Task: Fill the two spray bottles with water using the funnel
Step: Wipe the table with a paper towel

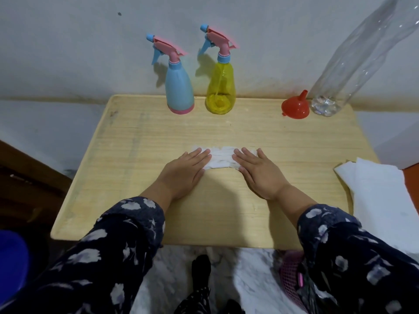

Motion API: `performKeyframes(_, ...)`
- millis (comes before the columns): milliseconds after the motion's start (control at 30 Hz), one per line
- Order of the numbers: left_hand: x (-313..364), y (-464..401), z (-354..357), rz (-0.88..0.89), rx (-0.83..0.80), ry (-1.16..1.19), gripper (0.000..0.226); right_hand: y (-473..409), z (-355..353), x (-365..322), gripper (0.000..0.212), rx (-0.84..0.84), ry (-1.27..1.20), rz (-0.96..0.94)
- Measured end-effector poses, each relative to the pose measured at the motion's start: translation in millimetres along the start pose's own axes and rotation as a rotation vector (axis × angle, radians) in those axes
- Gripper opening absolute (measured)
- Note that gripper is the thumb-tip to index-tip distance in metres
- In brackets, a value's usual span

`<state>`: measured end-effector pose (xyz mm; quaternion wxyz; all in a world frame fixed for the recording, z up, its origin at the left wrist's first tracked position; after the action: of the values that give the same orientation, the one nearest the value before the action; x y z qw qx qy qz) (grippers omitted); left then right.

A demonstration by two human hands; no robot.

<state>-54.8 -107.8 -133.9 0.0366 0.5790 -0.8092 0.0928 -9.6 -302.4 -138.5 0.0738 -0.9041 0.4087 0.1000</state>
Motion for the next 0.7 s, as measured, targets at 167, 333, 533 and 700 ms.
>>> performKeyframes(167, 14.2, 20.0, -5.7, -0.072, 0.049, 0.037, 0.048, 22.2, -10.3, -12.4, 0.042, 0.040, -0.090, 0.051)
performKeyframes(333, 31.3, 46.9, -0.7, -0.151, -0.070, 0.034, 0.047, 51.4, -11.3, -27.7, 0.043, 0.029, -0.117, 0.049)
performKeyframes(533, 61.8, 89.8, 6.4, -0.171, -0.050, 0.021, 0.048, 95.3, -1.8, -45.3, 0.055, 0.004, -0.083, 0.033)
performKeyframes(700, 85.5, 124.5, 9.8, -0.162, -0.027, 0.033, 0.047, 128.2, -1.5, -59.8, 0.081, 0.014, -0.106, -0.003)
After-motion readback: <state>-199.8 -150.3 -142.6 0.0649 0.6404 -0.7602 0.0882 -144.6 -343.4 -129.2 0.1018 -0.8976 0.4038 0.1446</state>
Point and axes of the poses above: each hand's wrist, its own y-axis away from the middle knuckle, its own z-axis out of the palm, x = y × z, the point moved 6 cm from there along -y, towards the middle knuckle, and after that the axes turned 6 degrees about x, right-handed, at the moved point
